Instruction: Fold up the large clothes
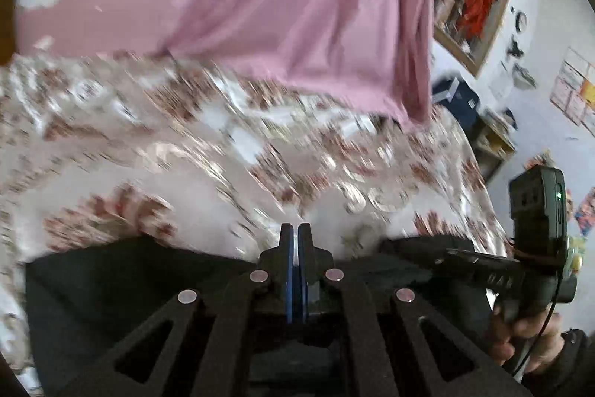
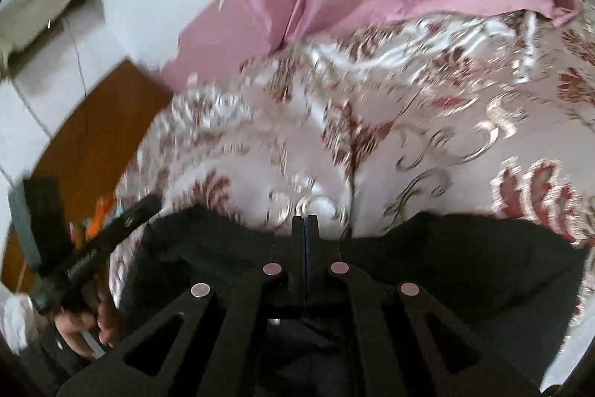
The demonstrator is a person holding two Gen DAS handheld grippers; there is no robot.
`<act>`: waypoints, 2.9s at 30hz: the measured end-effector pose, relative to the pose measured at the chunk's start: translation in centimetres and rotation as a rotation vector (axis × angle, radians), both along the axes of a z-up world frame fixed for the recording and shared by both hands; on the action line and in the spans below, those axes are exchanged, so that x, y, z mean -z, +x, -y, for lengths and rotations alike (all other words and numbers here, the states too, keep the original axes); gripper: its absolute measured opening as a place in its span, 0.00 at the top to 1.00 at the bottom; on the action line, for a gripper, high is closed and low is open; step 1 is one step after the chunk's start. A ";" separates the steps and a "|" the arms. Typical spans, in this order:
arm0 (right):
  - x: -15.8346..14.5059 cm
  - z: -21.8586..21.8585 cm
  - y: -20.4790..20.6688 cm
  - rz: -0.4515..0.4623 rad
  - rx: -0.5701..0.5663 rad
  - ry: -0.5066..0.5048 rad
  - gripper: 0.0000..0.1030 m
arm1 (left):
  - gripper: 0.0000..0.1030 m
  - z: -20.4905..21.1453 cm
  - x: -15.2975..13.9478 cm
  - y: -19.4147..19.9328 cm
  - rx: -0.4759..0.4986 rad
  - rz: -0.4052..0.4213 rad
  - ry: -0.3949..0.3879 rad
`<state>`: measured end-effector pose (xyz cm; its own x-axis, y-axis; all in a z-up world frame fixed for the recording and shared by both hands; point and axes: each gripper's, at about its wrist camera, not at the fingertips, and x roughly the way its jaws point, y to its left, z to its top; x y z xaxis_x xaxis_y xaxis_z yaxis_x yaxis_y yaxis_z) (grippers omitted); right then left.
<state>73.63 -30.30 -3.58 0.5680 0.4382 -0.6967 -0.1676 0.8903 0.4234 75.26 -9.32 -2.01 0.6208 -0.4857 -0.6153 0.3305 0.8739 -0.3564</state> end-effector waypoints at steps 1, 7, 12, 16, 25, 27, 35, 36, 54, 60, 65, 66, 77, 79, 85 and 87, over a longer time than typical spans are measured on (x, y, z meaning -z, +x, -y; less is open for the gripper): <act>0.4 -0.3 -0.1 -0.011 -0.020 -0.018 0.99 | 0.97 0.4 0.6 0.0 0.020 -0.014 0.005; 2.2 -0.7 -2.0 -0.063 -0.119 -0.125 0.99 | 0.97 1.6 4.0 -2.6 0.185 -0.044 0.071; 4.5 -0.5 -2.5 -0.165 -0.174 -0.129 0.99 | 0.97 2.1 6.6 -3.5 0.266 -0.199 0.237; 6.3 -1.3 -2.4 -0.225 -0.199 -0.163 1.00 | 0.97 2.5 8.1 -3.8 0.260 -0.274 0.282; 9.4 -3.3 -3.5 -0.180 -0.204 -0.295 1.00 | 0.97 3.6 10.9 -4.6 0.227 -0.251 0.332; 9.5 -3.4 -3.7 -0.170 -0.198 -0.300 1.00 | 0.97 3.6 11.0 -4.7 0.224 -0.237 0.336; 9.5 -3.8 -5.4 -0.103 -0.178 -0.327 1.00 | 0.97 3.4 10.6 -5.8 0.216 -0.151 0.335; 9.5 -3.9 -5.7 -0.093 -0.174 -0.331 1.00 | 0.97 3.4 10.5 -5.9 0.215 -0.142 0.328; 8.9 -1.8 -6.0 -0.037 -0.157 -0.131 0.93 | 0.97 1.1 10.3 -6.5 0.144 -0.123 0.131; 9.5 -1.8 -5.9 -0.066 -0.150 -0.142 0.93 | 0.97 1.4 10.3 -6.6 0.145 -0.122 0.143; 9.7 -1.7 -6.3 -0.073 -0.134 -0.133 0.93 | 0.97 1.5 10.3 -6.6 0.144 -0.120 0.148; 9.6 -1.6 -6.4 -0.078 -0.133 -0.124 0.93 | 0.97 1.5 10.4 -6.6 0.145 -0.120 0.148; 4.9 0.1 -10.1 -0.001 -0.015 -0.137 0.59 | 0.70 0.7 6.3 -9.1 0.022 -0.014 0.158; 4.0 1.0 -11.1 0.020 0.033 -0.147 0.54 | 0.53 0.4 5.0 -10.4 -0.008 0.012 0.132; 0.2 2.8 -15.5 0.121 0.140 -0.169 0.32 | 0.17 -0.7 1.1 -14.4 -0.078 0.078 0.056; -1.2 2.9 -16.9 0.168 0.164 -0.186 0.27 | 0.12 -0.7 -0.4 -15.7 -0.086 0.073 0.053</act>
<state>56.72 -33.22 -2.34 0.7345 0.2049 -0.6469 -0.0690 0.9710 0.2291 59.57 -8.59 -1.65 0.7030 -0.3970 -0.5901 0.2774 0.9170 -0.2865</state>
